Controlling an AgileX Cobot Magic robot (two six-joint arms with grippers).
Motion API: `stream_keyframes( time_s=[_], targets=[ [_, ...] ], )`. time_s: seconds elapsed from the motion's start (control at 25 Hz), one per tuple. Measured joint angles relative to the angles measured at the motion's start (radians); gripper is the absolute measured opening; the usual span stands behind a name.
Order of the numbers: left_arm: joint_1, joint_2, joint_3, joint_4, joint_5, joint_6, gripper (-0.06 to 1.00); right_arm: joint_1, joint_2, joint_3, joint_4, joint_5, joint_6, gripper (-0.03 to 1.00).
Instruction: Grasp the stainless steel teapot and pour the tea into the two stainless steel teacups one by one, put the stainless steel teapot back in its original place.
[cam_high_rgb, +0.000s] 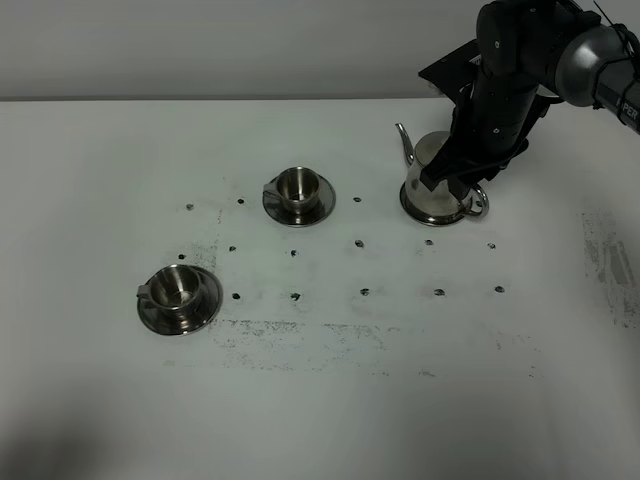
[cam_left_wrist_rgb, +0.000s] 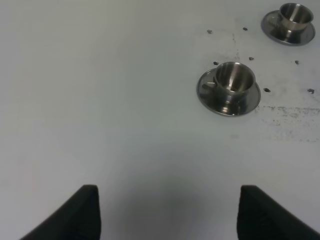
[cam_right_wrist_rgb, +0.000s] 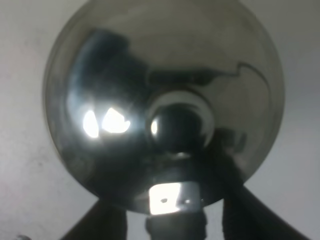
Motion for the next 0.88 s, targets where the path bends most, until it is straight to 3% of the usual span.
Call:
stream_keyframes(
  time_s=[0.32,0.88],
  targets=[
    [0.000,0.000,0.000,0.000,0.000,0.000,0.56,-0.003,0.005,-0.002,0.025,-0.003,-0.091,0.21],
    [0.000,0.000,0.000,0.000,0.000,0.000,0.56,-0.003,0.004,-0.003,0.061,0.002,-0.155,0.21]
  ],
)
